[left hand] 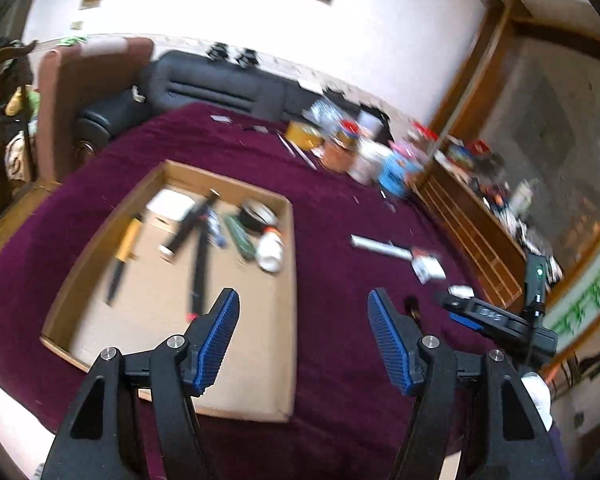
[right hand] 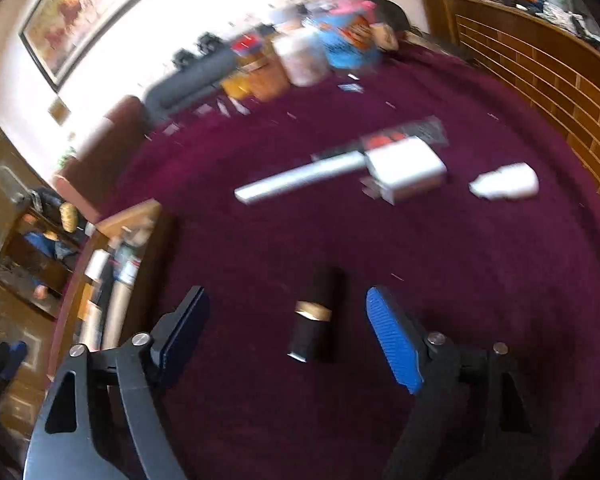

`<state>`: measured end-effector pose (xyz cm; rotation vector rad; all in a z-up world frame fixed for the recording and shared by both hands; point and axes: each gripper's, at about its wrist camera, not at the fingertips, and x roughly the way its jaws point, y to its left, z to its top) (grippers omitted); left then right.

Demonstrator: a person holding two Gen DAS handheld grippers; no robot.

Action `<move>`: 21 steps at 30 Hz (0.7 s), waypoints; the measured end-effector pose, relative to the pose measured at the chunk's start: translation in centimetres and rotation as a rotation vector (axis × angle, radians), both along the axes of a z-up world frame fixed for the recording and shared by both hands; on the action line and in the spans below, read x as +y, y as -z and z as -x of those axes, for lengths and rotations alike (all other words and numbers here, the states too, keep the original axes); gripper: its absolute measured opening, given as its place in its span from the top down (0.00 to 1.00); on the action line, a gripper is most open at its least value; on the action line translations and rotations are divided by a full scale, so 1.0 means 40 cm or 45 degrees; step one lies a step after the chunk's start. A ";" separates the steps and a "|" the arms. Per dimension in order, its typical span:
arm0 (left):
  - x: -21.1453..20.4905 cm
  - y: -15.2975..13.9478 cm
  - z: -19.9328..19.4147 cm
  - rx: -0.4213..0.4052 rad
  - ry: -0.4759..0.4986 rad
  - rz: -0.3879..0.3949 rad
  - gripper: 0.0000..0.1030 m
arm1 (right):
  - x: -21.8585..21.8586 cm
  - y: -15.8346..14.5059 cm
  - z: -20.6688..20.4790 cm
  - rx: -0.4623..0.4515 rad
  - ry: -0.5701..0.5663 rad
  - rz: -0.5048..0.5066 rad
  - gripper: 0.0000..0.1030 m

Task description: Organize rigid objects

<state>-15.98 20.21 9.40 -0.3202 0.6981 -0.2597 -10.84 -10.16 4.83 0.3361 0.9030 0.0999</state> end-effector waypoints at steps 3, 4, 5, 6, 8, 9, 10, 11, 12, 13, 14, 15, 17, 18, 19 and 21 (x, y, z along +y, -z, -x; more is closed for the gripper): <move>-0.048 0.010 0.003 0.041 0.035 -0.011 0.41 | 0.007 0.021 -0.019 0.044 -0.053 0.047 0.47; -0.057 0.011 0.010 0.046 0.041 -0.013 0.41 | 0.015 0.029 -0.029 0.065 -0.064 0.083 0.56; -0.066 0.011 0.013 0.050 0.045 -0.018 0.41 | 0.033 0.042 -0.046 0.089 -0.079 0.108 0.61; -0.075 0.011 0.017 0.055 0.046 -0.030 0.41 | 0.041 0.048 -0.048 0.107 -0.094 0.120 0.61; -0.088 0.009 0.023 0.067 0.051 -0.047 0.41 | 0.059 0.082 -0.065 0.145 -0.096 0.169 0.66; -0.093 0.008 0.026 0.069 0.052 -0.053 0.41 | 0.075 0.082 -0.068 0.113 -0.089 0.207 0.69; -0.094 0.006 0.030 0.065 0.046 -0.064 0.41 | 0.090 0.085 -0.071 0.124 -0.100 0.234 0.78; -0.093 0.004 0.033 0.061 0.039 -0.073 0.41 | 0.101 0.084 -0.076 0.117 -0.091 0.242 0.85; -0.091 0.003 0.036 0.060 0.029 -0.079 0.41 | 0.109 0.085 -0.080 0.123 -0.095 0.225 0.84; -0.089 0.006 0.037 0.062 0.019 -0.076 0.41 | 0.117 0.085 -0.080 0.124 -0.093 0.216 0.85; -0.084 0.011 0.034 0.068 0.011 -0.067 0.41 | 0.128 0.085 -0.077 0.129 -0.088 0.204 0.85; -0.082 0.015 0.032 0.074 0.006 -0.062 0.41 | 0.139 0.085 -0.074 0.136 -0.096 0.173 0.84; -0.082 0.025 0.027 0.097 0.003 -0.045 0.41 | 0.156 0.088 -0.067 0.158 -0.148 0.068 0.84; -0.083 0.029 0.026 0.108 0.006 -0.042 0.41 | 0.164 0.090 -0.066 0.172 -0.172 -0.003 0.84; -0.086 0.031 0.025 0.112 0.006 -0.047 0.41 | 0.167 0.090 -0.069 0.182 -0.178 -0.052 0.84; -0.090 0.029 0.030 0.103 0.005 -0.062 0.41 | 0.162 0.086 -0.069 0.164 -0.172 -0.108 0.84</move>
